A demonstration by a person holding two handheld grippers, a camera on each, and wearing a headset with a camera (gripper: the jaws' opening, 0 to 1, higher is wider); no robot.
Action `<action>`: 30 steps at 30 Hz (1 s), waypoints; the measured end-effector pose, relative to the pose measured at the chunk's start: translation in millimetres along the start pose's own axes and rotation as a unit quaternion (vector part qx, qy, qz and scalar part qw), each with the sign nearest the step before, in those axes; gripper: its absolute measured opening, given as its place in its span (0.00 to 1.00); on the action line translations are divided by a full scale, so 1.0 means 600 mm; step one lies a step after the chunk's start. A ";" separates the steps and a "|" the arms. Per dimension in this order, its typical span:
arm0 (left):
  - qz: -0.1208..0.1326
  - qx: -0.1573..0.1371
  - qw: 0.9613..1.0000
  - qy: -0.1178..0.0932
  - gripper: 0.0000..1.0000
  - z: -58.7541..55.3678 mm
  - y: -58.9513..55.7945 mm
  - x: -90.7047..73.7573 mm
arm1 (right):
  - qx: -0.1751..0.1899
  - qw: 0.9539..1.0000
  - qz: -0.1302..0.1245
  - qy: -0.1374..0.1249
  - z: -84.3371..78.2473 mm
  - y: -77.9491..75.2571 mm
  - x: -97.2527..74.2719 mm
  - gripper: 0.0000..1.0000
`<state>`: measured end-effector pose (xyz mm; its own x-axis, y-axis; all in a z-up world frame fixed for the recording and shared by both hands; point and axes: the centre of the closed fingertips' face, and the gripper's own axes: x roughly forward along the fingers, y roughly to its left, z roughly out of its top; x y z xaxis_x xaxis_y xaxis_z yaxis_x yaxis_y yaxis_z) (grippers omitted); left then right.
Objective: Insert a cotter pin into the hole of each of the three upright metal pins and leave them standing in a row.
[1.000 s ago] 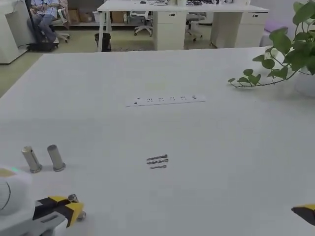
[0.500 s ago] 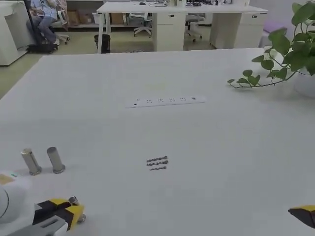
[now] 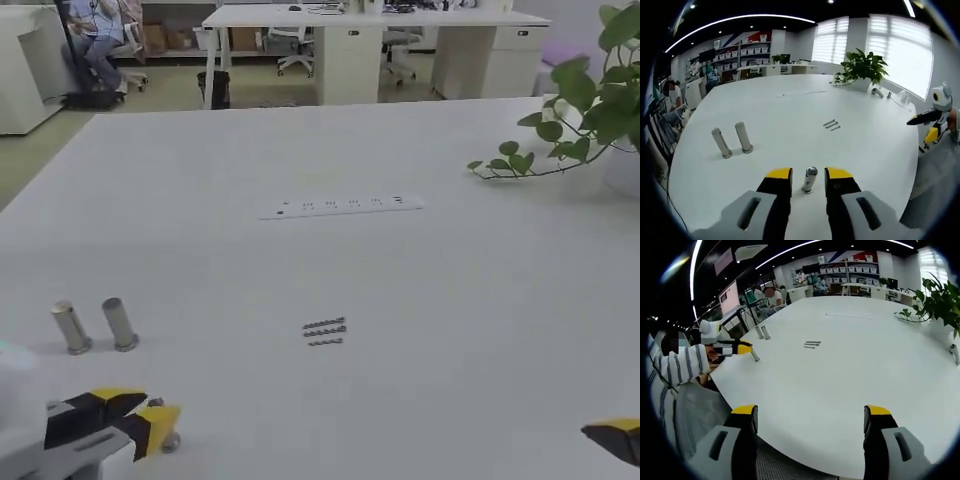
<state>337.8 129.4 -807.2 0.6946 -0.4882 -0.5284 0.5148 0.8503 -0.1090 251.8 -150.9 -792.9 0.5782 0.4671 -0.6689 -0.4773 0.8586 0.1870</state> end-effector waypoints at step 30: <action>-0.073 -0.019 0.997 -0.019 0.99 0.001 -0.034 -0.046 | -0.028 0.999 0.013 0.016 0.006 0.007 0.012 0.87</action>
<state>308.5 125.3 -789.6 0.6333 -0.6135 -0.4717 0.5930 0.7764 -0.2137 256.3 -143.3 -794.4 0.5446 0.4811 -0.6870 -0.5283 0.8330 0.1646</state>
